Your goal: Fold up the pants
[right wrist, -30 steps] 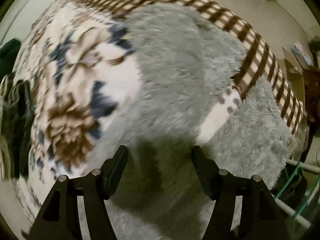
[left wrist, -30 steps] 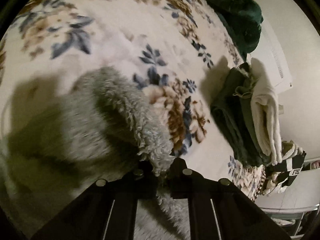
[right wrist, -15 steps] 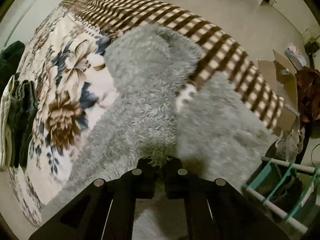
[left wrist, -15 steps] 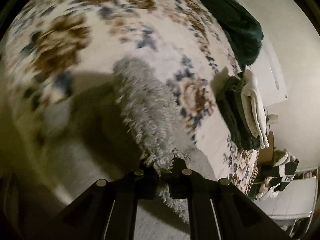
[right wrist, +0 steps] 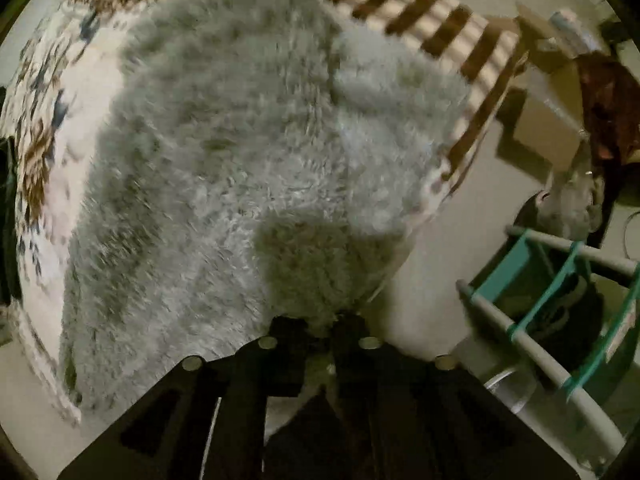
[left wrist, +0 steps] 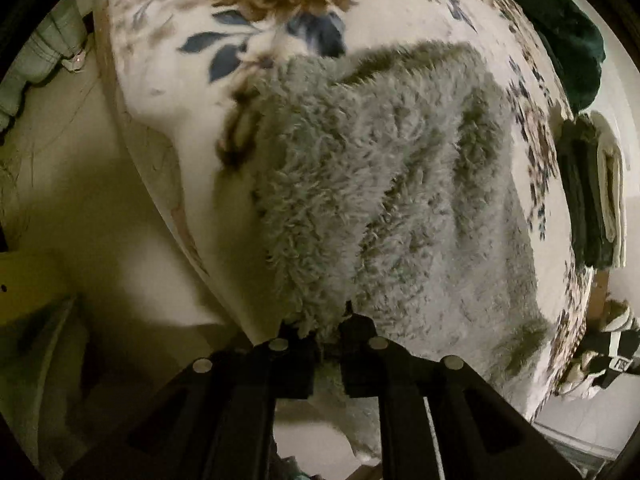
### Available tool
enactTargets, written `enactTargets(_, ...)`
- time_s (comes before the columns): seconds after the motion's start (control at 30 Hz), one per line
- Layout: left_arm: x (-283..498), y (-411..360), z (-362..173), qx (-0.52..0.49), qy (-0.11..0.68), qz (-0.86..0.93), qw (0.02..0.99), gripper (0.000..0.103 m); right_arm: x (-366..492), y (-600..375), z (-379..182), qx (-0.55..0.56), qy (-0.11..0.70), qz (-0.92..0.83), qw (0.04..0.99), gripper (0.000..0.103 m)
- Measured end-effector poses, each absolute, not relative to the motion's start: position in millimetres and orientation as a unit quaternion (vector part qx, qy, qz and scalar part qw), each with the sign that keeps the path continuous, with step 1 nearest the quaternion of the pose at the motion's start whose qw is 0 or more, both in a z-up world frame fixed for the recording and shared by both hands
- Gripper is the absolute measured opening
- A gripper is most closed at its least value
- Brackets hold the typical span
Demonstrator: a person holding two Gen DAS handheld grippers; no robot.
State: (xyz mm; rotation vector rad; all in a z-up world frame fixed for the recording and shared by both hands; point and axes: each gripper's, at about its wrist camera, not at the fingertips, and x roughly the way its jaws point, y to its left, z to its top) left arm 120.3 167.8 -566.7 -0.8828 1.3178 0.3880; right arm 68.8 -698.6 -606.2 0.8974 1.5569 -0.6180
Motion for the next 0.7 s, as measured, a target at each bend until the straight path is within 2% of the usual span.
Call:
enactTargets(0.1, 131.0, 151.1, -547.0, -0.34, 0.602, 0.167, 0.703, 0.028, 68.0, -702.2, -586.5, 0.365, 0.643, -0.257, 0.623, 0.051)
enactTargets(0.17, 137.0, 135.8, -531.4, -0.314, 0.601, 0.157, 0.718, 0.057, 68.0, -708.8, -569.1, 0.356, 0.617, -0.264, 0.651, 0.053)
enactTargets(0.23, 144.6, 120.0, -518.0, -0.297, 0.598, 0.146, 0.73, 0.067, 60.6, -724.1, -557.0, 0.36, 0.59, -0.3, 0.658, 0.053)
enactTargets(0.33, 163.8, 77.2, -501.8, -0.249, 0.601, 0.108, 0.752, 0.07, 47.9, -755.8, -561.1, 0.381, 0.57, -0.352, 0.637, 0.053)
enactTargets(0.4, 180.7, 30.3, -497.0, -0.205, 0.603, 0.063, 0.768, 0.078, 48.2, -775.2, -571.4, 0.385, 0.565, -0.365, 0.632, 0.053)
enactTargets(0.57, 209.4, -80.4, -511.9, -0.143, 0.615, -0.046, 0.774, 0.079, 71.3, -805.0, -615.0, 0.375, 0.587, -0.358, 0.622, 0.052)
enactTargets(0.63, 210.7, -124.9, -523.8, -0.122, 0.62, -0.08, 0.771, 0.079, 80.5, -808.3, -626.5, 0.383, 0.586, -0.351, 0.621, 0.032)
enactTargets(0.67, 210.8, -153.9, -532.3, -0.102, 0.623, -0.104, 0.769, 0.079, 83.5, -808.3, -625.3, 0.376, 0.581, -0.35, 0.631, 0.016)
enactTargets(0.7, 208.5, -168.9, -535.7, -0.089, 0.625, -0.115, 0.767, 0.079, 87.7, -806.9, -618.5, 0.358, 0.576, -0.351, 0.646, 0.012)
